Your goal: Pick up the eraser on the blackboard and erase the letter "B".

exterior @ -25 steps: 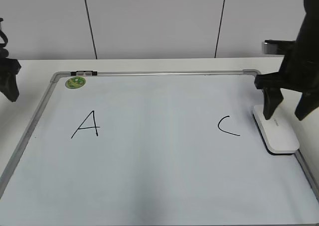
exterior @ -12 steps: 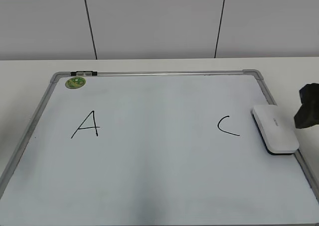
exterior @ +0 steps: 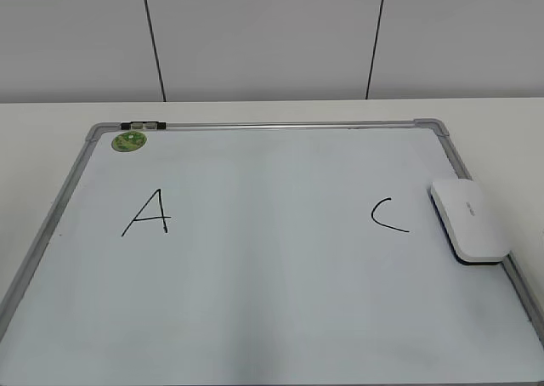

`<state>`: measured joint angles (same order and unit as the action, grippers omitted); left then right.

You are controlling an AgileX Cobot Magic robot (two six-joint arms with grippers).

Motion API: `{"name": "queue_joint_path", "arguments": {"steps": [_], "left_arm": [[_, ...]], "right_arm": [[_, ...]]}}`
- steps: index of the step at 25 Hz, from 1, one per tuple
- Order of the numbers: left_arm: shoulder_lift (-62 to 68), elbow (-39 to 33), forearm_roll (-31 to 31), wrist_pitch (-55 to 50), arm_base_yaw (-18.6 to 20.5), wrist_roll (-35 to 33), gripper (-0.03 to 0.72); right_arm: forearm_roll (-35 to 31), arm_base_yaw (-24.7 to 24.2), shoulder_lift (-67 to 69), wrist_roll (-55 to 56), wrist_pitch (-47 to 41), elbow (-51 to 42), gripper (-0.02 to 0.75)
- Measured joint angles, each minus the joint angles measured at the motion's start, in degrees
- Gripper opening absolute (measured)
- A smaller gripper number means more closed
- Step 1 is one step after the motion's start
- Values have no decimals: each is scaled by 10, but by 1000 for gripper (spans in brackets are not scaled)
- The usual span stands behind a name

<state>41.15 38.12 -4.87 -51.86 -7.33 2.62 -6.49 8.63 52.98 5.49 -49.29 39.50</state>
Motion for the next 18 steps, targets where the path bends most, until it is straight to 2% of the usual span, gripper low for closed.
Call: {"name": "queue_joint_path", "arguments": {"steps": [8, 13, 18], "left_arm": [[-183, -69, -35, -105, 0, 38, 546], [-280, -73, -38, -125, 0, 41, 546], [-329, -66, -44, -180, 0, 42, 546]], "right_arm": [[24, 0, -185, -3, -65, -78, 537], [65, 0, -280, -4, -123, -82, 537], [107, 0, -314, -4, -162, -84, 537]]}}
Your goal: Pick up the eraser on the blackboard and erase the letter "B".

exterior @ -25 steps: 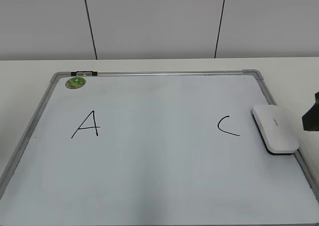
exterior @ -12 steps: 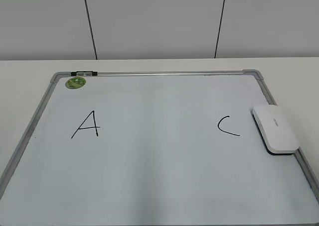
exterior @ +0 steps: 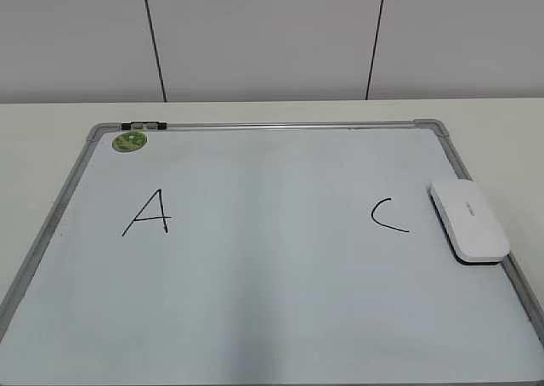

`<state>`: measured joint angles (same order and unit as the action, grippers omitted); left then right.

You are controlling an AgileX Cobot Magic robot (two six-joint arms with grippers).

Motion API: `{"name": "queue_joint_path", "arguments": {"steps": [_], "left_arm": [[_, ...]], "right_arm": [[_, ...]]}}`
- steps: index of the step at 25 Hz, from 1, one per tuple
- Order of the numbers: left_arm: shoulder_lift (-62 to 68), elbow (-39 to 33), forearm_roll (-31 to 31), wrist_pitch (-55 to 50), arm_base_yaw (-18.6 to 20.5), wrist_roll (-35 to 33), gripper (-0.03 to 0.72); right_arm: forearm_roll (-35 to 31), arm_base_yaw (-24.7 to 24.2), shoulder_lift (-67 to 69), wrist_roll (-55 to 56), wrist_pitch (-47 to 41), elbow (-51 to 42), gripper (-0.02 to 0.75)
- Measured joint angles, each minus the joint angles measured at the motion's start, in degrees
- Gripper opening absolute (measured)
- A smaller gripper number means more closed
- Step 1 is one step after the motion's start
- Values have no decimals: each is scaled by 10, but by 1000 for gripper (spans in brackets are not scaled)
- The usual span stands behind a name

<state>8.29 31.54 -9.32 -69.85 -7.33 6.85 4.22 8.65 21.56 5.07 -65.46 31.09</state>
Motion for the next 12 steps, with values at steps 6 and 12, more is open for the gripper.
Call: {"name": "queue_joint_path", "arguments": {"steps": [6, 12], "left_arm": [[-31, 1, -10, -16, 0, 0, 546], [-35, 3, -10, -23, 0, 0, 546]], "right_arm": [[29, 0, -1, -8, 0, -24, 537], [29, 0, -1, -13, 1, -25, 537]]}}
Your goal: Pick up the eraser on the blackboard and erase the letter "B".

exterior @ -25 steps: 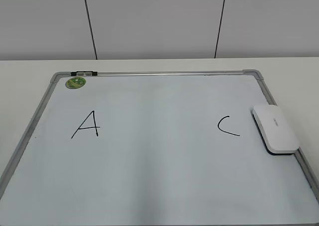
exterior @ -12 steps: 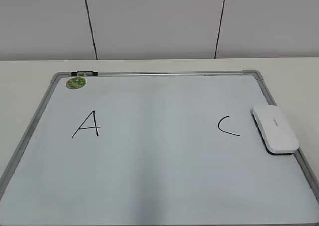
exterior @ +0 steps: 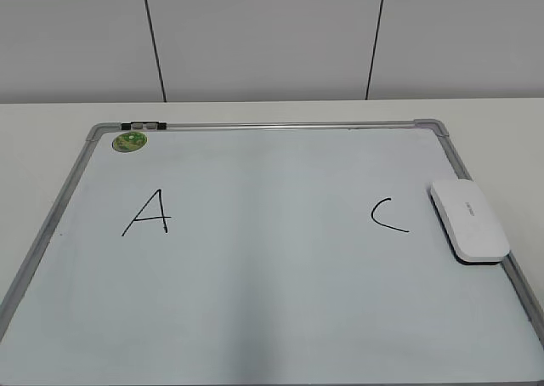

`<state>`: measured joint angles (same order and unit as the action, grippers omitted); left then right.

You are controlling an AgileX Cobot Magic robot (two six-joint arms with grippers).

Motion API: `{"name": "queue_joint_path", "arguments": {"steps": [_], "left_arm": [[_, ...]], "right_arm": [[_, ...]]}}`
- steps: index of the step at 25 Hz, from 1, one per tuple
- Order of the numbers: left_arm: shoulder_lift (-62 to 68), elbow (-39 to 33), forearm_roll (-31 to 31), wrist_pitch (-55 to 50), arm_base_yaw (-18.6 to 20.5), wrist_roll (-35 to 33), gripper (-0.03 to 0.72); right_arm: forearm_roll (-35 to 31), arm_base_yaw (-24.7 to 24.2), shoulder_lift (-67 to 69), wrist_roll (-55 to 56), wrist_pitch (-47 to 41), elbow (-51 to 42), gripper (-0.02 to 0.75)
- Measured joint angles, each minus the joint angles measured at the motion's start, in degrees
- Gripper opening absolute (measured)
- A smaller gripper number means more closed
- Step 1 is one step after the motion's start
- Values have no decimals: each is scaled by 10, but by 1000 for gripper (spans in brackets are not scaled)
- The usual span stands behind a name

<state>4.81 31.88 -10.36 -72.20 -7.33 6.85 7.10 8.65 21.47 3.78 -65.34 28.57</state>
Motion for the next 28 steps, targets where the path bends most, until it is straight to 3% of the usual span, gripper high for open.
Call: {"name": "queue_joint_path", "arguments": {"steps": [6, 14, 28], "left_arm": [[0, 0, 1, 0, 0, 0, 546], [0, -21, 42, 81, 0, 1, 546], [0, -22, 45, 87, 0, 1, 546]], "right_arm": [[0, 0, 0, -2, 0, 0, 537], [0, 0, 0, -3, 0, 0, 537], [0, 0, 0, -3, 0, 0, 536]]}}
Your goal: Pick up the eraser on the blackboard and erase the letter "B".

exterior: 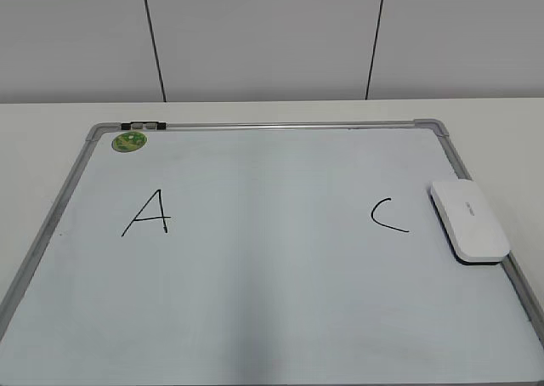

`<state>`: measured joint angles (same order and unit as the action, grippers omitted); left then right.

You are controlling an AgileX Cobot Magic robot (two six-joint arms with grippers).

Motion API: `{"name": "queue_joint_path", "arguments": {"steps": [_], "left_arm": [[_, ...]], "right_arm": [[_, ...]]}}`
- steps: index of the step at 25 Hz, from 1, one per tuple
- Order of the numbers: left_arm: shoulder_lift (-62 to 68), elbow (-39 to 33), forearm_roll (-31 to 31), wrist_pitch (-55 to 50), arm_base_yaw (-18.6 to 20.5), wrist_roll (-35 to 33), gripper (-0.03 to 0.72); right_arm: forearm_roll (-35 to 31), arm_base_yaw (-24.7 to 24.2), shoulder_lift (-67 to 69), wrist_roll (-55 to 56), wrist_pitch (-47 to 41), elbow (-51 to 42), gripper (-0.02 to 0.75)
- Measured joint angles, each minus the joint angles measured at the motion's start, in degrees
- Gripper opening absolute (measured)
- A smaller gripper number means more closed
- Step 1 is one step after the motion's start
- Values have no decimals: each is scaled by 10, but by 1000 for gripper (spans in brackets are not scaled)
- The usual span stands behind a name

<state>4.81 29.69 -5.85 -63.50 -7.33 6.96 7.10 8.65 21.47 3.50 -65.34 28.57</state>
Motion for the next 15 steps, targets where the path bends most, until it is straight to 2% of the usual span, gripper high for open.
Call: {"name": "queue_joint_path", "arguments": {"steps": [11, 15], "left_arm": [[-4, 0, 0, 0, 0, 0, 546], [-22, 0, 0, 0, 0, 0, 546]], "right_arm": [[0, -1, -41, 0, 0, 0, 536], [-1, -23, -101, 0, 0, 0, 536]]}}
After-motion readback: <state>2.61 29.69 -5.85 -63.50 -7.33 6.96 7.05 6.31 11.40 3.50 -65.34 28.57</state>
